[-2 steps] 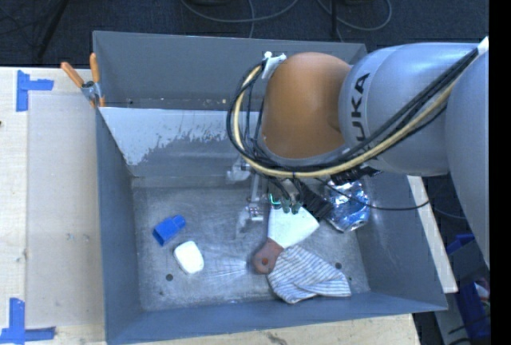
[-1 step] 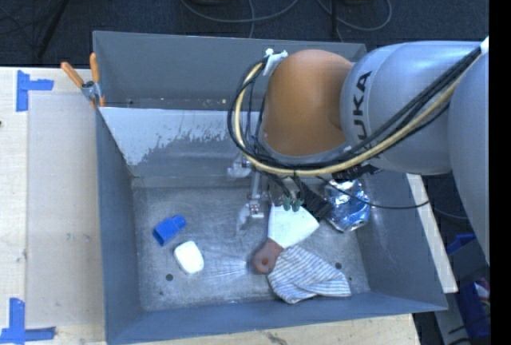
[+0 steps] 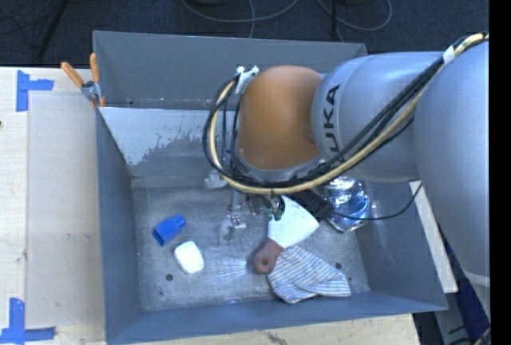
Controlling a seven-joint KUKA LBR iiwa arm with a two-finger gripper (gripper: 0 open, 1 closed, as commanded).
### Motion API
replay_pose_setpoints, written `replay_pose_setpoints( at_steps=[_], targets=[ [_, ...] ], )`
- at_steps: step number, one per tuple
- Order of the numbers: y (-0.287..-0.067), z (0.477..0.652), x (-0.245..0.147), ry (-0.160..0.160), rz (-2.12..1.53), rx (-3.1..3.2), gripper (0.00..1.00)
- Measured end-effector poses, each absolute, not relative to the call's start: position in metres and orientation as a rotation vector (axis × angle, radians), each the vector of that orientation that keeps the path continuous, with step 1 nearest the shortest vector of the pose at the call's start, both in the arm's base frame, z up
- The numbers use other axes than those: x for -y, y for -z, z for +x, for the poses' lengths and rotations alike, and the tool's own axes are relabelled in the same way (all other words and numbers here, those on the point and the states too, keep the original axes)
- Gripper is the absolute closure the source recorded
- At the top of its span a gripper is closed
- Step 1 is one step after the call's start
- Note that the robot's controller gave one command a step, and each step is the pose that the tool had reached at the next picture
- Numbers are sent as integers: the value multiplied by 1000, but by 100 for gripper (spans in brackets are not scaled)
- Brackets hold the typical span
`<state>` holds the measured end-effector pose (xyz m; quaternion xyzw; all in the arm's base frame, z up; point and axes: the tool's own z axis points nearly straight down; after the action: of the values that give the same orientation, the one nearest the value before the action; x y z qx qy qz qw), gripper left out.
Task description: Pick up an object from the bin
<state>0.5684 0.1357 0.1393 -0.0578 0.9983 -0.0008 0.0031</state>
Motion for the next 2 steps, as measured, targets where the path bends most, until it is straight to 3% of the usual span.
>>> replay_pose_setpoints(
  at_steps=[1,2],
  targets=[
    [-108,584,-186,-3,-520,-3097,0],
    [-128,580,-197,-1,-309,-3126,0]
  ],
)
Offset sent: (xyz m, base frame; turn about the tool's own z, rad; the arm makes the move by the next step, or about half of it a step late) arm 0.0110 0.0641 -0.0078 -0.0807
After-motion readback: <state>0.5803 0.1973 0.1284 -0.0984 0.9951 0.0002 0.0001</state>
